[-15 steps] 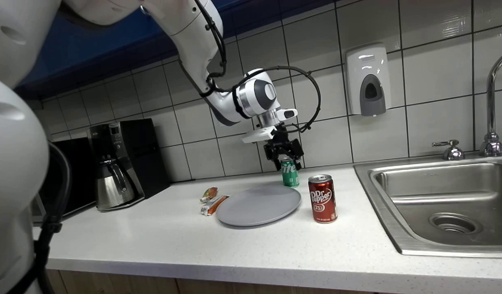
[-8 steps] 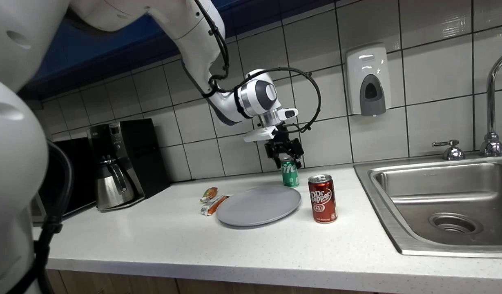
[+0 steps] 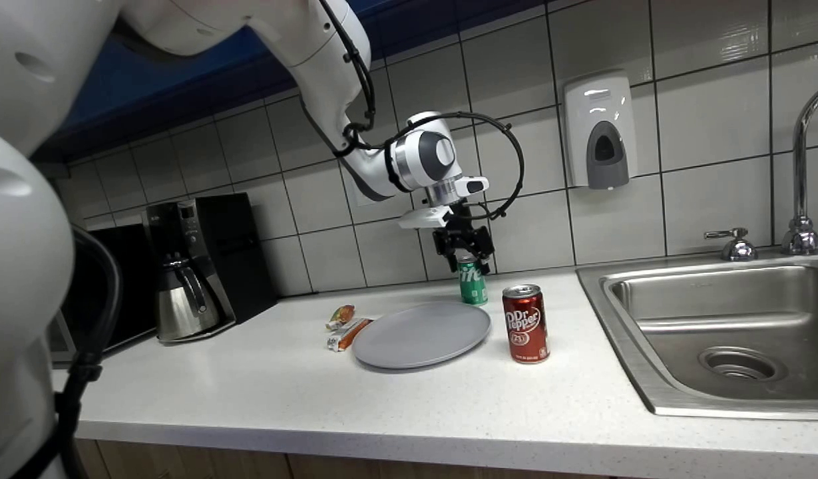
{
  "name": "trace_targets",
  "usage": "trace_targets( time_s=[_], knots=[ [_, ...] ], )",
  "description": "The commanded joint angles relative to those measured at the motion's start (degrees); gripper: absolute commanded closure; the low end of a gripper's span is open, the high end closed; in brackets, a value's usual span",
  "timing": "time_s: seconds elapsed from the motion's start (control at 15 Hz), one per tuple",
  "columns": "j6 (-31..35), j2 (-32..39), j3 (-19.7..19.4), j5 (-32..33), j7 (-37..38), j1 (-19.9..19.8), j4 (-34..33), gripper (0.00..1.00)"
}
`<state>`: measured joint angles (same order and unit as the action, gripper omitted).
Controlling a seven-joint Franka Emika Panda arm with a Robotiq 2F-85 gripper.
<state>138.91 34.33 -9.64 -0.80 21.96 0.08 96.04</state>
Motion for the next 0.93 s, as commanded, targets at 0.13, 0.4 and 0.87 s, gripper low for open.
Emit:
trace_targets(
  time_s=[0.13, 0.4, 0.87],
  knots=[
    [-0.8, 0.5, 1.2, -1.4, -1.8, -1.8, -1.2, 0.27],
    [-0.7, 0.3, 1.0, -1.2, -1.6, -1.7, -0.8, 0.6],
    [1.3, -1.9, 0.6, -0.5, -1.0, -0.8, 1.5, 0.62]
  ],
)
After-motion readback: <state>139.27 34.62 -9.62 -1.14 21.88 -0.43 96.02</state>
